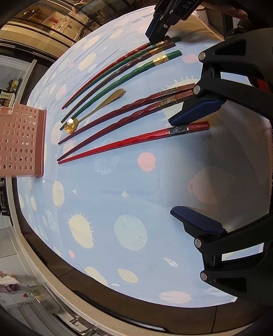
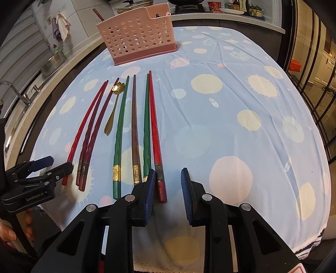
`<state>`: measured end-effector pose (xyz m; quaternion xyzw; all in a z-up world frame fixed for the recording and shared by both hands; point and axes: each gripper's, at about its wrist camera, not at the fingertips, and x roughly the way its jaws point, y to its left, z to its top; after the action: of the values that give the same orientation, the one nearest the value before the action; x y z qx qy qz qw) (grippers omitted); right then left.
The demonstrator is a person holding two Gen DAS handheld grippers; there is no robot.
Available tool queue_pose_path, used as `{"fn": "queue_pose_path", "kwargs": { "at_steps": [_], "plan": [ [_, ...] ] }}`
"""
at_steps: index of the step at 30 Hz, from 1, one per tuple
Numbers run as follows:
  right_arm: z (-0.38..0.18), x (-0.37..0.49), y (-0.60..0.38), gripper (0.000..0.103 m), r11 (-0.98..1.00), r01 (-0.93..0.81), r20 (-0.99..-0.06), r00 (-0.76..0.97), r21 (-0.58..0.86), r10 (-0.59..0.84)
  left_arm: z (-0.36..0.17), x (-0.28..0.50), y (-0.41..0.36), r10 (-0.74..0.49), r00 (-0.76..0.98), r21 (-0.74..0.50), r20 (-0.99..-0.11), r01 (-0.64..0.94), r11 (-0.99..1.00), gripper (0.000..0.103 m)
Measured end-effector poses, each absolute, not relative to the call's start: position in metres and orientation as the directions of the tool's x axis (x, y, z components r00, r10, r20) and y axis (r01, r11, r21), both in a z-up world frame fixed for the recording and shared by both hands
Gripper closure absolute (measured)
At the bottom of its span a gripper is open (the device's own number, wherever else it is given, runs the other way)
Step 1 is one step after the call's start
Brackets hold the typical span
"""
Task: Organize utensils
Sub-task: 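Grasp a red chopstick with the left tool while the right tool grasps another red chopstick, then lift and carry both red chopsticks over the pink holder with both tools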
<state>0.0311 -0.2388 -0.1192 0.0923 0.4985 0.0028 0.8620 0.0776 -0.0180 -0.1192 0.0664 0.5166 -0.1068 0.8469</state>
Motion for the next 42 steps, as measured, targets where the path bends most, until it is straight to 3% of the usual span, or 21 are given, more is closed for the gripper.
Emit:
{"fn": "queue_pose_path", "kwargs": {
  "at_steps": [4,9,23,32,42],
  "plan": [
    [-0.120,0.031,-0.237,0.084,0.986,0.087,-0.858,0.507,0.143,0.080,-0.118,0.075,-0.017,-0.116,0.447,0.001,-0.887,0.254,0.967,0.035],
    [-0.121,0.029,-0.242,0.093,0.984,0.104,-0.859,0.507,0.143,0.071,-0.115,0.071,-0.017,-0.142,0.446,-0.013,-0.883,0.280,0.960,0.055],
    [-0.118,0.023,-0.243,0.095,0.982,0.106,-0.853,0.516,0.158,0.082,-0.113,0.068,-0.016,-0.229,0.416,-0.099,-0.880,0.310,0.946,0.095],
    [-0.103,0.017,-0.248,0.096,0.980,0.108,-0.831,0.551,0.165,0.079,-0.105,0.068,-0.011,-0.265,0.405,-0.146,-0.875,0.301,0.942,0.096],
    [-0.062,0.018,-0.262,0.096,0.973,0.109,-0.767,0.636,0.202,0.088,-0.057,0.070,-0.002,-0.292,0.509,-0.150,-0.810,0.302,0.941,0.096]
  ]
}}
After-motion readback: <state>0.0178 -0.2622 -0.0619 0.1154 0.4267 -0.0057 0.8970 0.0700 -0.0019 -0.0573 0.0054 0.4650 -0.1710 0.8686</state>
